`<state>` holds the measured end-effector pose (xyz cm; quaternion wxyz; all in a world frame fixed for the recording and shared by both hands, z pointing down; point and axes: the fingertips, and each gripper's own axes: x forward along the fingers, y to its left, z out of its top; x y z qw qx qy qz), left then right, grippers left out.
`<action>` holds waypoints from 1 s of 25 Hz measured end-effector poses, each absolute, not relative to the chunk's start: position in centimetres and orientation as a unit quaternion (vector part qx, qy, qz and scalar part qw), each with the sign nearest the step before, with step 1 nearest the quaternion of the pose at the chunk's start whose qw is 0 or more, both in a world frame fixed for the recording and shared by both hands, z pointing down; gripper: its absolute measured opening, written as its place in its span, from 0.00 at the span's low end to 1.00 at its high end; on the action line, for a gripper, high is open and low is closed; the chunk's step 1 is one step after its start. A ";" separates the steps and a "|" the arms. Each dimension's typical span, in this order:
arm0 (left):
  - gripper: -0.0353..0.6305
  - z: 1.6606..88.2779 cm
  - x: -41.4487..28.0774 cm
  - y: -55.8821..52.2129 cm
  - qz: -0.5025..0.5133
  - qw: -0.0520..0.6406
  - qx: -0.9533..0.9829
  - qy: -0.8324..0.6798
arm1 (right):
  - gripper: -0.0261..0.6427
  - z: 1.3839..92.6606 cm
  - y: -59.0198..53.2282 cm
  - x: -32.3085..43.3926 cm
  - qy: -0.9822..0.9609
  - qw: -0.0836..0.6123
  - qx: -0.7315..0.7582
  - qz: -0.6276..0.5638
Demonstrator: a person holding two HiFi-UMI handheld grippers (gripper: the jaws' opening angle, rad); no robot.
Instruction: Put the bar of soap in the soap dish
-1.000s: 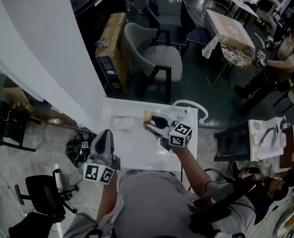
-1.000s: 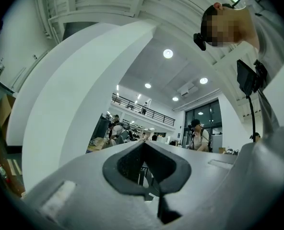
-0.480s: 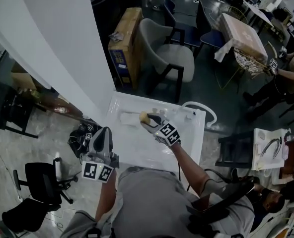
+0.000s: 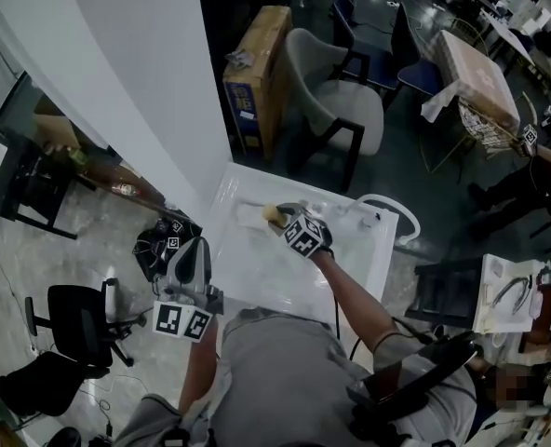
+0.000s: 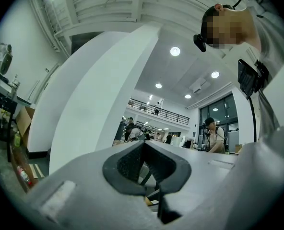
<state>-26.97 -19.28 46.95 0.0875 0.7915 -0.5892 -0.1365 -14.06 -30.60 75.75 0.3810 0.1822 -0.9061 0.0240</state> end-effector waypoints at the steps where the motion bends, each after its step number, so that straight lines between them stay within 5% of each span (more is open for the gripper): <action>1: 0.04 47.0 -27.1 -19.2 -0.136 0.088 0.790 -0.591 | 0.32 76.8 -30.7 -14.3 -0.902 0.396 0.173 0.021; 11: 0.04 47.7 -28.2 -18.1 -0.125 0.097 0.771 -0.617 | 0.31 88.0 -32.2 -16.9 -0.866 0.483 0.127 0.035; 12: 0.04 48.0 -28.6 -17.8 -0.123 0.098 0.768 -0.621 | 0.24 88.0 -32.6 -17.3 -0.867 0.481 0.130 0.033; 13: 0.04 48.2 -29.0 -17.6 -0.121 0.100 0.764 -0.626 | 0.05 88.3 -32.8 -17.7 -0.865 0.484 0.130 0.028; 14: 0.04 48.4 -29.3 -17.4 -0.119 0.102 0.760 -0.630 | 0.03 88.8 -32.9 -17.9 -0.862 0.491 0.125 0.023; 25: 0.04 49.3 -31.0 -16.3 -0.118 0.107 0.743 -0.650 | 0.05 90.1 -33.3 -18.2 -0.859 0.498 0.111 0.029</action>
